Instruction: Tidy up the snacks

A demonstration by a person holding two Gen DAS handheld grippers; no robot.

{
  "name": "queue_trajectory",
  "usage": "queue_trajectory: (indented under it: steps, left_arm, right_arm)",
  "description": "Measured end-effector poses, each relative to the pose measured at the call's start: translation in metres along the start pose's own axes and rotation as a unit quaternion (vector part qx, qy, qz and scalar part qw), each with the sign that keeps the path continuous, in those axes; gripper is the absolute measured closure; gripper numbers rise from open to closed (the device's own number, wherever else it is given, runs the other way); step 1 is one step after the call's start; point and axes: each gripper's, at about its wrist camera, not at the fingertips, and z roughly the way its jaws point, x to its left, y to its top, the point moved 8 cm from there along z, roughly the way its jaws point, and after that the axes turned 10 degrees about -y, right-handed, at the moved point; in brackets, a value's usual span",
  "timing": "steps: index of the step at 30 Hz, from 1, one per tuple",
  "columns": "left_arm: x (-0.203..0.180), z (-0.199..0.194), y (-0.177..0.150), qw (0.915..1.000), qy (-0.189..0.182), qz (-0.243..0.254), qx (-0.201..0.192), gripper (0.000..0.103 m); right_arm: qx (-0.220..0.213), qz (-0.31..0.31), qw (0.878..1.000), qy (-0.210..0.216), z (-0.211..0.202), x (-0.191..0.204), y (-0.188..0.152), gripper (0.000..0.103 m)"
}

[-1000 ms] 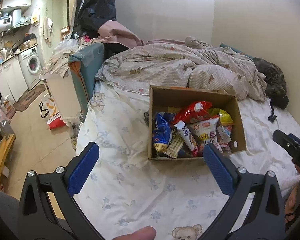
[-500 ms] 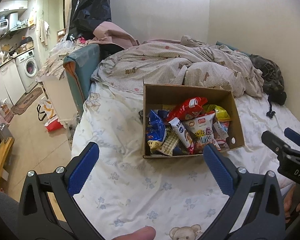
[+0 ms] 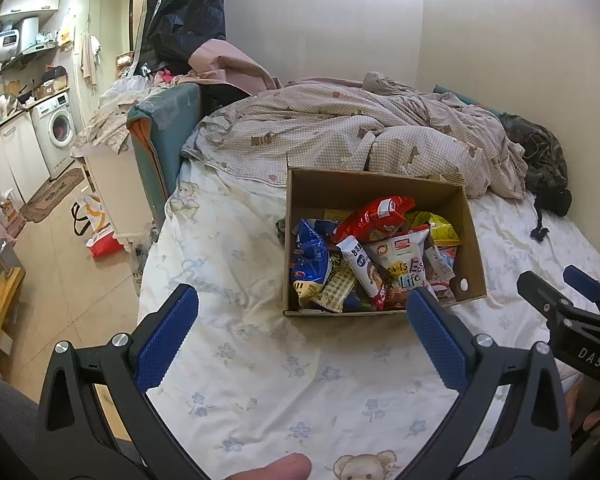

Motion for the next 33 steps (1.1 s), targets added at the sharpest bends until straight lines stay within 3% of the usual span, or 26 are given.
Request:
queue_trajectory:
  steps: [33]
  left_arm:
    - [0.0005, -0.0004, 0.0015, 1.0000, 0.003, -0.003, -0.003, 0.000]
  right_arm:
    - [0.000, 0.002, 1.000, 0.002, -0.0006, -0.0002, 0.0007, 0.000]
